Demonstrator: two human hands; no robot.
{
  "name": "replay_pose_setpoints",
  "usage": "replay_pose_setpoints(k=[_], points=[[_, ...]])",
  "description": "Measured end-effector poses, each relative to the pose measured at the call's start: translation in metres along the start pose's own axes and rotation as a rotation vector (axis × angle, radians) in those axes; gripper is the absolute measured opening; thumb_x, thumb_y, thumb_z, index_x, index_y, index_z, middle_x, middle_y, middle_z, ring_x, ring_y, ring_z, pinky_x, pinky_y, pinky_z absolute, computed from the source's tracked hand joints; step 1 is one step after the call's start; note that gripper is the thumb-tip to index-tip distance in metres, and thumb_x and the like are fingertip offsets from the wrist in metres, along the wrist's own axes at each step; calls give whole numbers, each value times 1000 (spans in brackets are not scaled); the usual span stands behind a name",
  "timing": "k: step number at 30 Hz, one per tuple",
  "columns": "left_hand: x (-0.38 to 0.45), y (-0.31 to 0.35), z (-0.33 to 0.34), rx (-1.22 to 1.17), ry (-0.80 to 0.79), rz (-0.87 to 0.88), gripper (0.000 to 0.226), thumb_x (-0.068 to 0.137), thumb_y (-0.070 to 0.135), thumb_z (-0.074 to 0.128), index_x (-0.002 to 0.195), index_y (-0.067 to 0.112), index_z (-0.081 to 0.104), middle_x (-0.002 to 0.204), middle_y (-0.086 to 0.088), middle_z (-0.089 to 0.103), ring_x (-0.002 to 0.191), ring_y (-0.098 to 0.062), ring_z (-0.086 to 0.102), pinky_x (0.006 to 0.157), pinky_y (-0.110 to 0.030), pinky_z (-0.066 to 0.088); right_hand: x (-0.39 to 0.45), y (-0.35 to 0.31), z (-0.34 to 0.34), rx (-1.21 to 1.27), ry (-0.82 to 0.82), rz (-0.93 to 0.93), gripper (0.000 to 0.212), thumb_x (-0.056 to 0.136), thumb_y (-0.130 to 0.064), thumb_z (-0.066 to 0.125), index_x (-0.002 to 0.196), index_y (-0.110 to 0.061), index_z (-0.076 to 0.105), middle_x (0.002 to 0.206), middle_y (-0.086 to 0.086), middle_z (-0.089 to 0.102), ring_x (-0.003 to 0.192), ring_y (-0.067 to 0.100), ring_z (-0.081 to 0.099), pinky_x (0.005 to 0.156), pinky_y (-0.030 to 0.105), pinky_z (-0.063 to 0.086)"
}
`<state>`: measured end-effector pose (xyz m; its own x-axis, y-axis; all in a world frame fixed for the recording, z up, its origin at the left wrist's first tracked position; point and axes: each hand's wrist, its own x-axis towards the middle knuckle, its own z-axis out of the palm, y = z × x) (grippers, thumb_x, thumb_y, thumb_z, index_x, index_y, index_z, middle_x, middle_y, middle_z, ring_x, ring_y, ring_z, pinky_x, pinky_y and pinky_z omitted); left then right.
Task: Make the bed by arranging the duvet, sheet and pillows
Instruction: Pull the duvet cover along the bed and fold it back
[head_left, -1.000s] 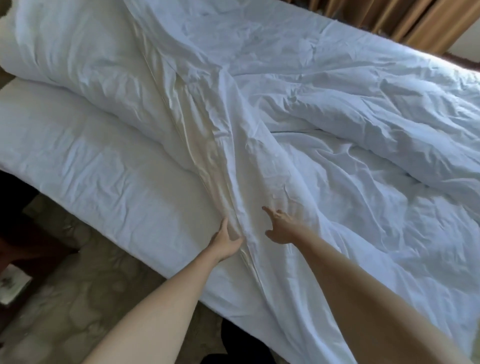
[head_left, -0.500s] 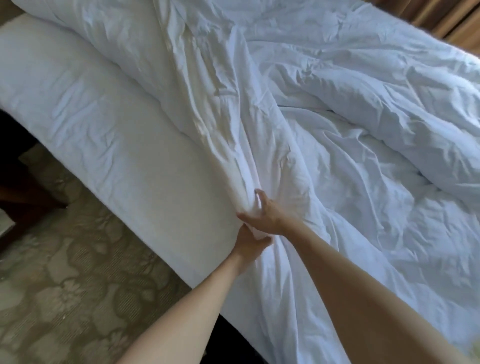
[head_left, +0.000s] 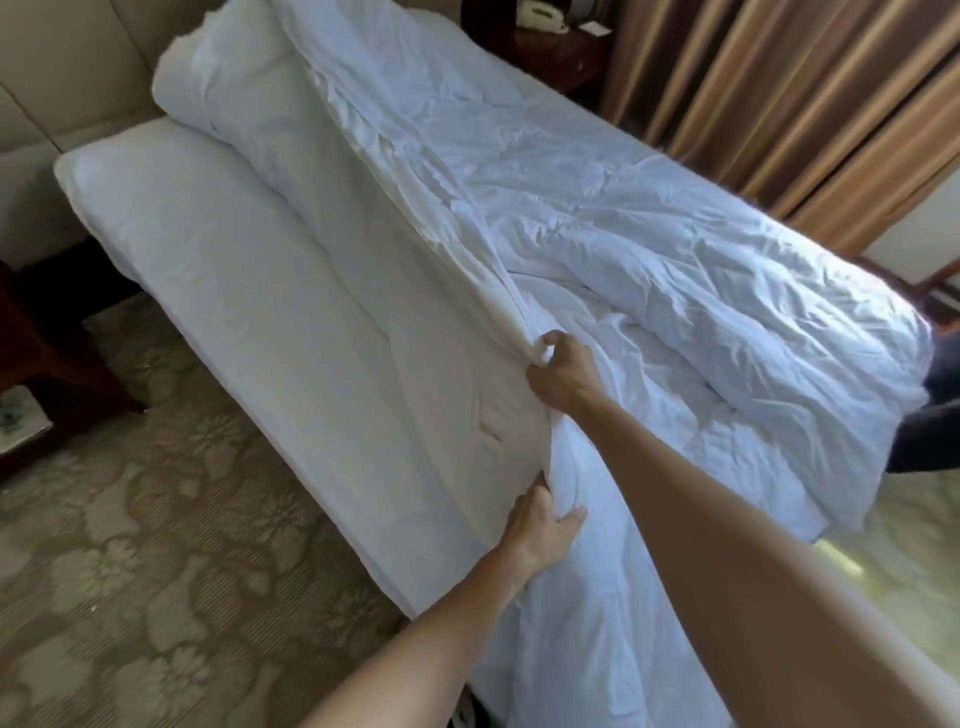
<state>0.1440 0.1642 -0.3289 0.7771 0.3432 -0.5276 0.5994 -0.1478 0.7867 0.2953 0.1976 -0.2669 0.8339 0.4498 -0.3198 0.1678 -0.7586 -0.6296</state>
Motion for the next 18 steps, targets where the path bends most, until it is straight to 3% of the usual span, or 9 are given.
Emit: replay_pose_setpoints(k=[3,5,7,11,13,15,18], points=[[-19,29,15,50,98,72,53,95,31,58,136,-1,46,139,-15,54,132,-28,48,107,-25,32,-28,8,-15,-289,-184,13,55,83,-29,65,134,-15,50,122,10,56,104,28,56,76,29,41],[-26,41,24,7,154,117,56,95,27,60,142,4,42,140,-15,53,132,-28,48,109,-30,35,-49,18,-24,-508,-259,1,48,83,-28,61,127,-13,50,122,8,55,102,28,53,79,32,42],[-34,54,32,-41,187,146,58,93,24,62,145,13,39,138,-9,55,127,-27,52,105,-33,40,-66,29,-42,-590,-211,-6,36,84,-20,57,118,-11,52,114,8,55,102,29,55,76,33,41],[-51,85,61,-118,210,227,57,87,22,66,140,24,44,127,2,62,116,-22,60,99,-34,47,-71,57,-92,-398,-73,48,4,85,-8,52,87,-9,48,87,9,50,88,31,56,70,31,43],[-56,92,79,-133,205,243,60,86,27,68,140,29,43,120,6,64,112,-20,62,97,-35,49,-69,74,-110,-313,-57,39,10,84,-8,51,76,-9,45,80,10,52,82,32,58,65,30,43],[-60,94,96,9,202,239,73,84,39,69,146,38,30,117,14,60,111,-16,61,98,-33,47,-69,90,-123,-250,-47,-1,7,86,-12,50,80,-8,50,87,16,57,87,36,62,65,31,43],[-66,78,122,357,449,82,105,67,72,66,150,44,9,140,12,37,135,-13,33,109,-40,29,-67,110,-136,-173,-71,-57,16,93,-19,48,97,-5,56,103,20,59,98,38,61,69,32,42]])
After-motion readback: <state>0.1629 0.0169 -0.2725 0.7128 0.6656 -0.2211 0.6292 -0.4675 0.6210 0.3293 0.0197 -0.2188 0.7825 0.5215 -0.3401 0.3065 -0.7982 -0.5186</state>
